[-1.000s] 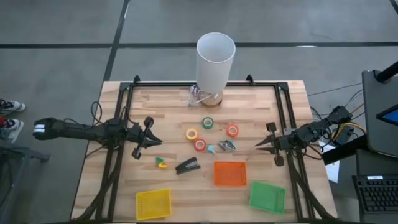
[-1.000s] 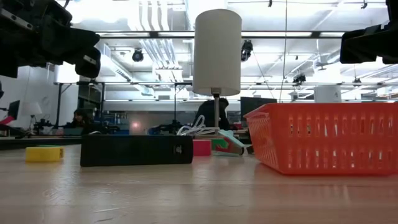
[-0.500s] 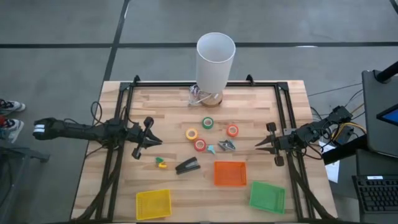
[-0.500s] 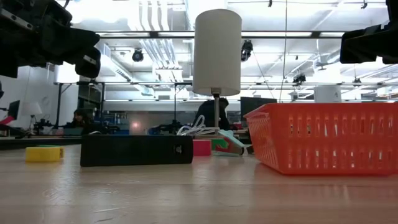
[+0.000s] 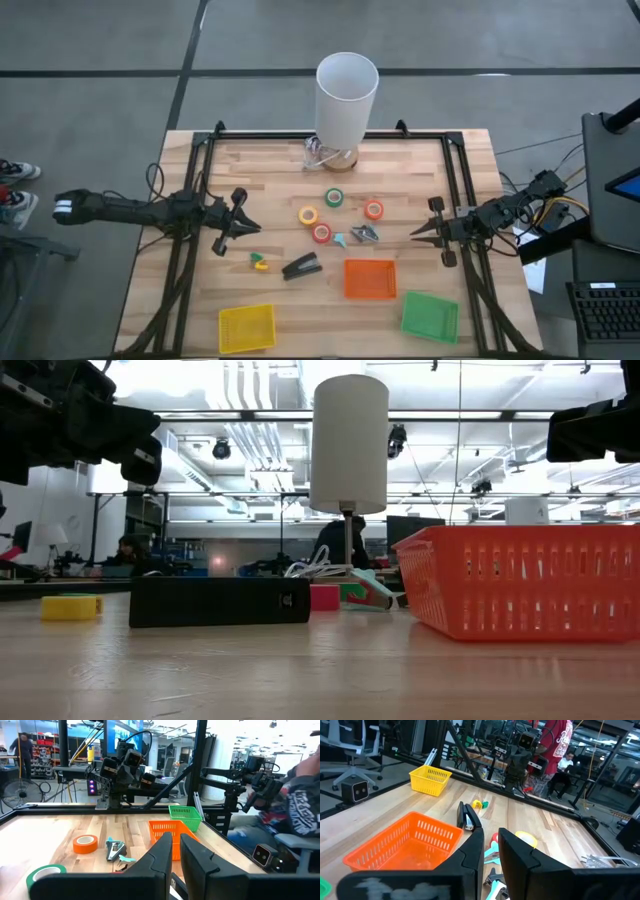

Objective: Pick and place Stapler, Stapler remover, tape

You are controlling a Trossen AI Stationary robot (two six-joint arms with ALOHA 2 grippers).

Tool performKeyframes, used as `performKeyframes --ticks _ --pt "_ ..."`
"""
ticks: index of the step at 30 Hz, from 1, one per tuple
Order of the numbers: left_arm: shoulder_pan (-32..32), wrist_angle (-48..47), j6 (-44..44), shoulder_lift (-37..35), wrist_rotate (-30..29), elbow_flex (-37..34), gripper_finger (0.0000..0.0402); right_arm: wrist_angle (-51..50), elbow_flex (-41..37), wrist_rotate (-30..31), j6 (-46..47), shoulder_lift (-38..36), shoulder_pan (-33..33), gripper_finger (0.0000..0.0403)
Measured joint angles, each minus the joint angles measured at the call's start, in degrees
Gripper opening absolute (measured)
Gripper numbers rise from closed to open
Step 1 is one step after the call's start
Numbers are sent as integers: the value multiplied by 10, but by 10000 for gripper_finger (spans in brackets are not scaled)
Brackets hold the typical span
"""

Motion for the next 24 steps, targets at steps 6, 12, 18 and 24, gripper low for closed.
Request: performKeyframes --ticks 6,12,18,24 --pt "0 0 0 0 0 0 39 0 0 0 -15 0 0 52" --pt "0 0 0 0 0 0 39 15 0 12 -20 0 0 52" --pt "0 0 0 0 0 0 39 128 0 25 168 0 0 52" --pt "0 0 0 0 0 0 39 257 -9 4 125 0 0 52"
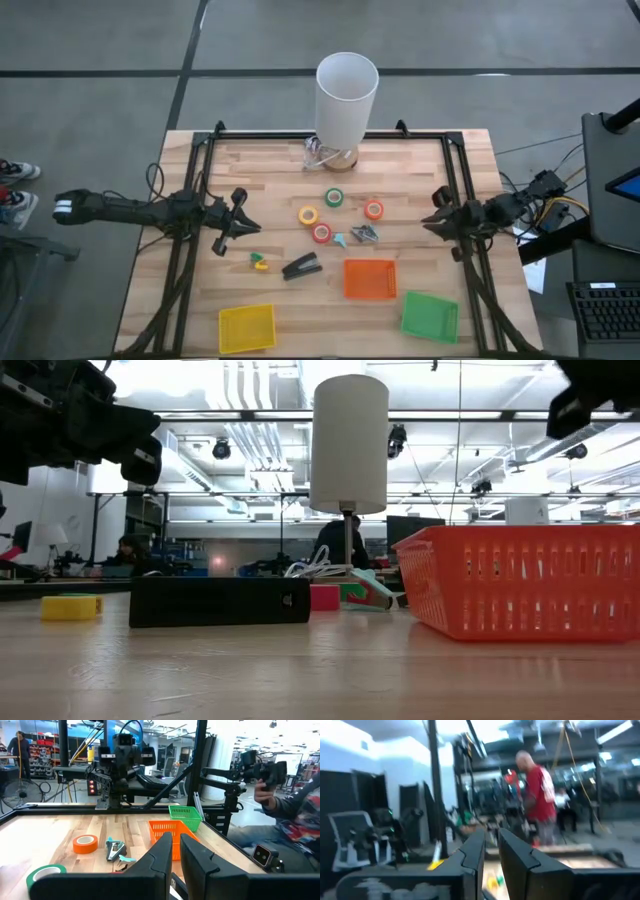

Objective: Pick and place Stapler, Stapler remover, tape
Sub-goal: Put the orange tape into the green basket

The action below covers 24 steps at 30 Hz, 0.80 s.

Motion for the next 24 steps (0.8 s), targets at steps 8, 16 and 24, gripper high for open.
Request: performKeyframes --ticks 8,16,24 --pt "0 0 0 0 0 0 39 0 -14 122 70 50 0 52" --pt "0 0 0 0 0 0 39 -1 -18 273 262 190 -3 52" --pt "0 0 0 0 0 0 39 -3 -16 258 459 358 -98 115"
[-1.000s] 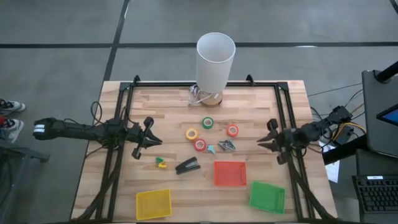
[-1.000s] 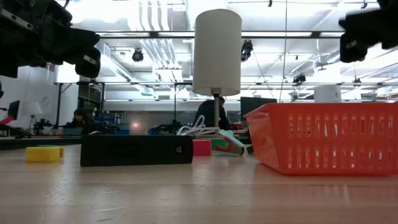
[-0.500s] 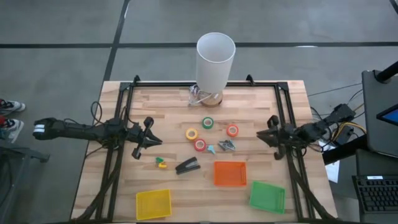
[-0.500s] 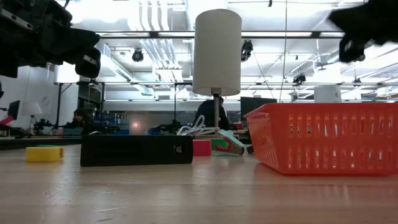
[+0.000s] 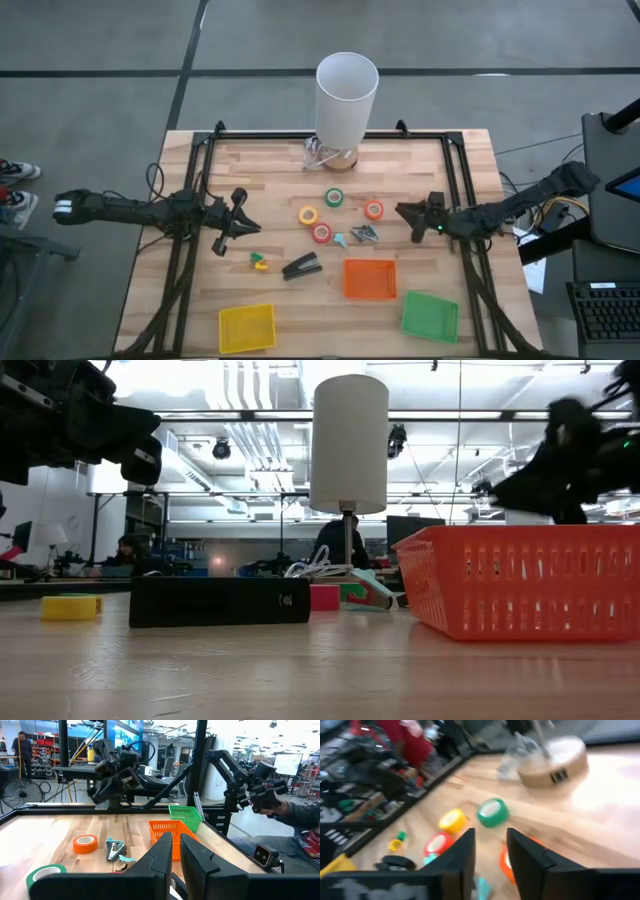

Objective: Pick and place Stapler, Stapler remover, tape
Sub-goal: Put the orange tape into the green basket

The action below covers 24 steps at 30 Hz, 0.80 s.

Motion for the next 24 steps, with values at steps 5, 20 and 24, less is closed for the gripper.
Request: performKeyframes --ticks 5,20,24 --pt "0 0 0 0 0 0 39 0 53 -66 46 123 -77 172" --pt "0 0 0 0 0 0 39 -331 321 -141 61 374 -192 203" --pt "0 0 0 0 0 0 39 -333 341 -150 47 409 -204 195"
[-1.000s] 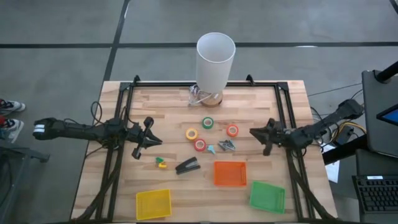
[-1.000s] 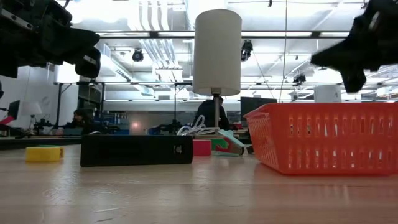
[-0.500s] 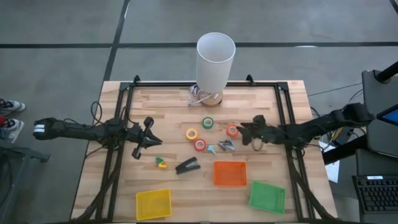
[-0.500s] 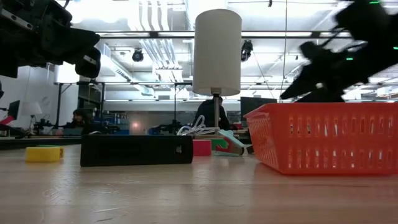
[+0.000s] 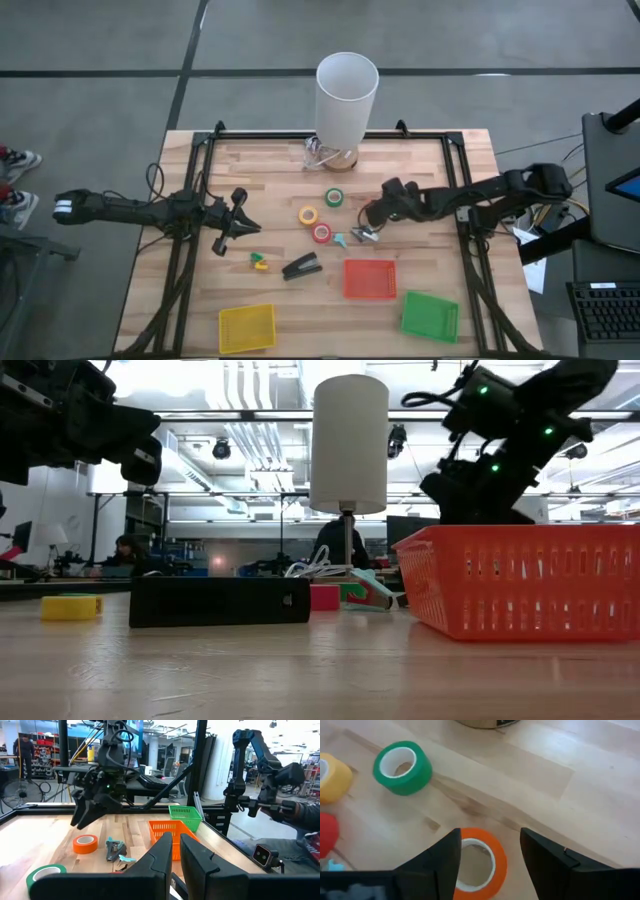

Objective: Pick and place Stapler, Stapler remover, tape
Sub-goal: Put the orange tape into the green basket

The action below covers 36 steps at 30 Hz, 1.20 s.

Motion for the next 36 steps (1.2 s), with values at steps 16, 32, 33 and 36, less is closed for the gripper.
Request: performKeyframes --ticks 16,32,33,36 --pt "0 0 0 0 0 0 39 -2 -6 -66 5 51 -27 161" --pt "0 0 0 0 0 0 39 -11 2 -89 -21 53 -26 44" --pt "0 0 0 0 0 0 39 -21 2 -89 -22 43 -26 39" --pt "0 0 0 0 0 0 39 -52 2 -90 -25 11 -26 37"
